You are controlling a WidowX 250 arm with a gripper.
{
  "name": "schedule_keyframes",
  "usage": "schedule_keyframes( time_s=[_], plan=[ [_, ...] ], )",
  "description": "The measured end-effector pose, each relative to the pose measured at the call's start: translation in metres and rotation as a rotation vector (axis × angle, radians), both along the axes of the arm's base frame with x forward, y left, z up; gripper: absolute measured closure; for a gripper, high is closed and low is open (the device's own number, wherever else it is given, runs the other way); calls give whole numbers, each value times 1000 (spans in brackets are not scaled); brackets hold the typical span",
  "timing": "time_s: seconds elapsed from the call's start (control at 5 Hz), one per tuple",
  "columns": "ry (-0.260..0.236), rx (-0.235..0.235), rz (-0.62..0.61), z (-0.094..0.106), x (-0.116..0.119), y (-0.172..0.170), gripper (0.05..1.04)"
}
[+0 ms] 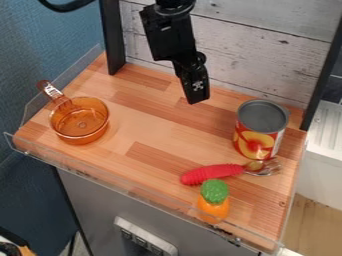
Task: Move something in the table
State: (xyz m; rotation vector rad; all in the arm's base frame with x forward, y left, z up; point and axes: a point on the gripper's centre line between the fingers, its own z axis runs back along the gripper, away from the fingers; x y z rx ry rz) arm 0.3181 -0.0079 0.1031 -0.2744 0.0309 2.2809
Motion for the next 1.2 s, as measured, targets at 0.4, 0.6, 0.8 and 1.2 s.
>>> schedule_keyframes(
  time_s=[0.4,0.6,0.8,1.2],
  plan=[
    [64,-24,123,-9,-6,21,85],
    [66,-48,254,-5,-6,50,85],
    [54,-27,362,-5,-5,76,85],
    [30,13,714,-8,-16,139,85]
  ],
)
